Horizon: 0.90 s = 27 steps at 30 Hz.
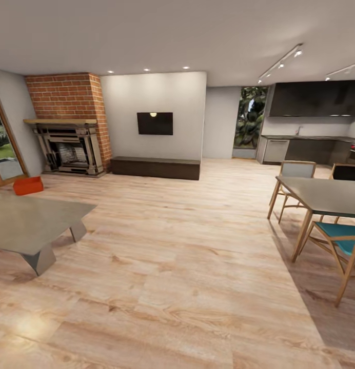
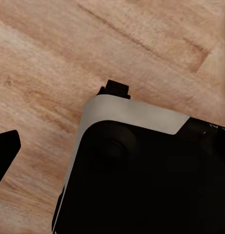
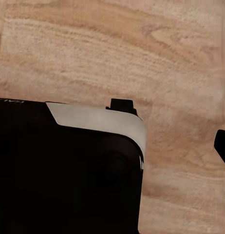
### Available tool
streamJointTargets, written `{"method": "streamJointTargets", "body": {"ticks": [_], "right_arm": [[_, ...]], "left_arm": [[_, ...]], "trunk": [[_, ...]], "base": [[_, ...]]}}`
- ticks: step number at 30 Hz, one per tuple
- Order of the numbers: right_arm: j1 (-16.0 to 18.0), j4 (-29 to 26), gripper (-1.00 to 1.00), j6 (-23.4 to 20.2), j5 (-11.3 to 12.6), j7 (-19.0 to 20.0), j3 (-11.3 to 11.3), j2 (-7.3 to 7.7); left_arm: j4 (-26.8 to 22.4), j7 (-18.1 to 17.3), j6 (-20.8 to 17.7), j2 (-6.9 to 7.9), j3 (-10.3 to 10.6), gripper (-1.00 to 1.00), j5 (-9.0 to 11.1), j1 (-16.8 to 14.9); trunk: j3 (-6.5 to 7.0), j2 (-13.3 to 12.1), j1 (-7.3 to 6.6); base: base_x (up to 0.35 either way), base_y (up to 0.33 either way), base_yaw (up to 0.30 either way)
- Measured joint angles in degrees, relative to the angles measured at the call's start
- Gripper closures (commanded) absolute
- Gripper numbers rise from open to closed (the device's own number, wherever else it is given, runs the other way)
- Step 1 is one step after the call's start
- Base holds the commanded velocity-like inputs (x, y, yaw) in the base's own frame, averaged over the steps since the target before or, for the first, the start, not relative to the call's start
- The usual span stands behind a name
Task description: Move the two storage containers from the living room to the garage. In the garage, place one container on the floor and stack the other container on top of it (either order is fine).
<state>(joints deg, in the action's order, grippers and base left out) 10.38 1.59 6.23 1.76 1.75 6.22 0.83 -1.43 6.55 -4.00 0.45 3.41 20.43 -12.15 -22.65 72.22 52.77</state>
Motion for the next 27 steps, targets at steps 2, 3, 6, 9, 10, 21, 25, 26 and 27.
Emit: {"method": "streamJointTargets", "body": {"ticks": [2, 3, 6, 9, 10, 21, 25, 26, 27], "right_arm": [[0.0, 0.0, -1.0, 0.02, -0.01, -0.01, -0.04, 0.07], [0.0, 0.0, -1.0, 0.02, -0.01, 0.0, -0.06, 0.08], [0.0, 0.0, -1.0, 0.03, -0.02, -0.01, -0.11, 0.09], [0.0, 0.0, -1.0, 0.03, -0.02, 0.08, -0.13, 0.28], [0.0, 0.0, -1.0, 0.03, -0.02, 0.09, -0.13, 0.27], [0.0, 0.0, -1.0, -0.05, 0.05, 0.06, -0.29, -0.39], [0.0, 0.0, -1.0, -0.04, 0.06, 0.03, -0.31, -0.34], [0.0, 0.0, -1.0, -0.05, 0.06, 0.02, -0.31, -0.36], [0.0, 0.0, -1.0, -0.05, 0.06, 0.02, -0.32, -0.37]], "left_arm": [[0.0, 0.0, 0.03, -0.01, 0.0, -1.0, 0.0, 0.01], [0.0, 0.0, 0.04, -0.01, 0.0, -1.0, 0.0, 0.01], [0.0, 0.0, -0.01, -0.01, 0.0, -1.0, 0.0, 0.0], [0.0, 0.0, 0.12, -0.09, -0.07, -1.0, 0.01, 0.0], [0.0, 0.0, 0.13, -0.09, -0.07, -1.0, 0.01, 0.01], [0.0, 0.0, 0.01, -0.1, -0.08, -1.0, 0.0, 0.01], [0.0, 0.0, -0.03, -0.1, -0.06, -1.0, 0.0, 0.01], [0.0, 0.0, -0.03, -0.1, -0.04, -1.0, 0.0, 0.01], [0.0, 0.0, -0.03, -0.1, -0.05, -1.0, 0.0, 0.0]], "trunk": [[0.0, 0.0, 0.0], [0.0, 0.0, 0.0], [0.0, 0.0, 0.0], [0.0, 0.0, 0.0], [0.0, 0.0, 0.0], [0.0, 0.0, 0.0], [0.0, 0.0, 0.0], [0.0, 0.0, 0.0], [0.0, 0.0, 0.0]], "base": [[0.325, 0.0, 0.0], [0.325, 0.0, 0.0], [0.325, 0.0, 0.0], [0.325, 0.0, 0.0], [0.325, 0.0, 0.0], [0.325, 0.0, 0.0], [0.325, 0.0, 0.0], [0.325, 0.0, 0.0], [0.325, 0.0, 0.0]]}}
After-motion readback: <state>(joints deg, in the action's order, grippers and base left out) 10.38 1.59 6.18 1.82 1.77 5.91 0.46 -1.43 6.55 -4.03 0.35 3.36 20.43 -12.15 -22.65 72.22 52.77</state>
